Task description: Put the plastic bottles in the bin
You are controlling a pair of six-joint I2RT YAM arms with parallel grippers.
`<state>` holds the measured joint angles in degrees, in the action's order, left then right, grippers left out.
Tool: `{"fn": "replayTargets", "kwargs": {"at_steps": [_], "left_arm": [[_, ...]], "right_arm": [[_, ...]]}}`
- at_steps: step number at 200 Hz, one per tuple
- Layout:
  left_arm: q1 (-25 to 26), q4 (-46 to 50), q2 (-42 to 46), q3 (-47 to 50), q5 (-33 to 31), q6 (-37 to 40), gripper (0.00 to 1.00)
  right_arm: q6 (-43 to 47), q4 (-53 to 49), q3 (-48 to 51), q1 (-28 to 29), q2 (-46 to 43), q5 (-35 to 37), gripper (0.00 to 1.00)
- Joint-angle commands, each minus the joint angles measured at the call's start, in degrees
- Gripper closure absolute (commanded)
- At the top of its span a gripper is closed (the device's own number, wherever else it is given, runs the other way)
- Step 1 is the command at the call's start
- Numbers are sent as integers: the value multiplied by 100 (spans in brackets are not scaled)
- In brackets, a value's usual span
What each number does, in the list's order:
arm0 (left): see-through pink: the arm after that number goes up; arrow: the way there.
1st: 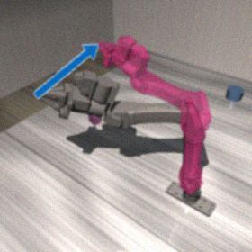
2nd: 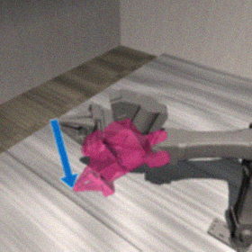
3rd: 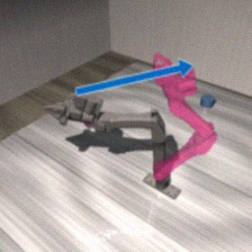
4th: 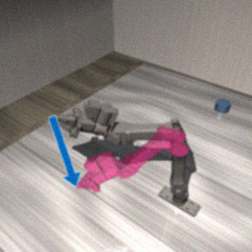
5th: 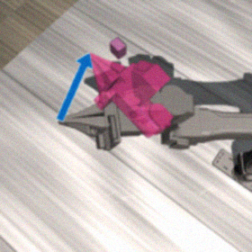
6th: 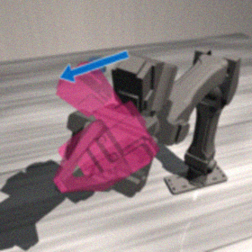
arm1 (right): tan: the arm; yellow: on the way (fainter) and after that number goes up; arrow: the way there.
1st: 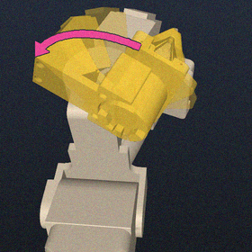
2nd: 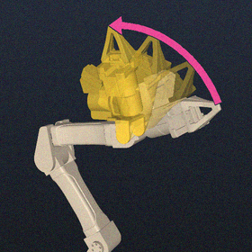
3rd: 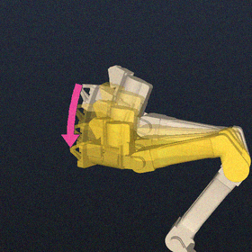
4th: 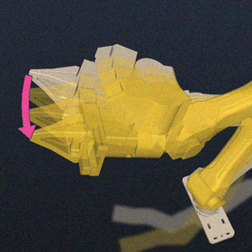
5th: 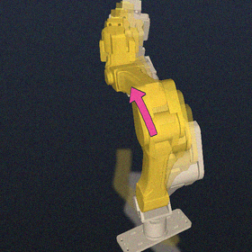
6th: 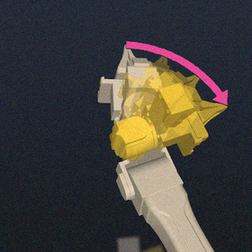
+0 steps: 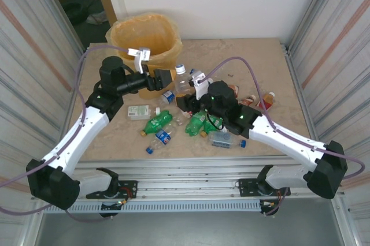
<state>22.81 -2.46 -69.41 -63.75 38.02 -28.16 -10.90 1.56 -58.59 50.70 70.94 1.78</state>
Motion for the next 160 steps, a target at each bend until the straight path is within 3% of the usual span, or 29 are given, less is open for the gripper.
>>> {"fn": "replayTargets", "kwargs": {"at_steps": [1,59,97,122,160], "left_arm": [[179,-318,-63,-328,355,-16,6],[274,-431,-241,-428,416,-91,25],[277,-398,-255,-437,416,-84,59],[278,-299,-259,-459,404,-17,74],[277,-151,-261,-477,311,93,94]], "right_arm": [[333,309,-269,37,118,-387,59],[369,287,-394,73,284,-484,58],[360,300,-456,72,320,-399,58],[348,292,-500,73,373,-372,57],[308,275,-522,72,410,-231,46]]}}
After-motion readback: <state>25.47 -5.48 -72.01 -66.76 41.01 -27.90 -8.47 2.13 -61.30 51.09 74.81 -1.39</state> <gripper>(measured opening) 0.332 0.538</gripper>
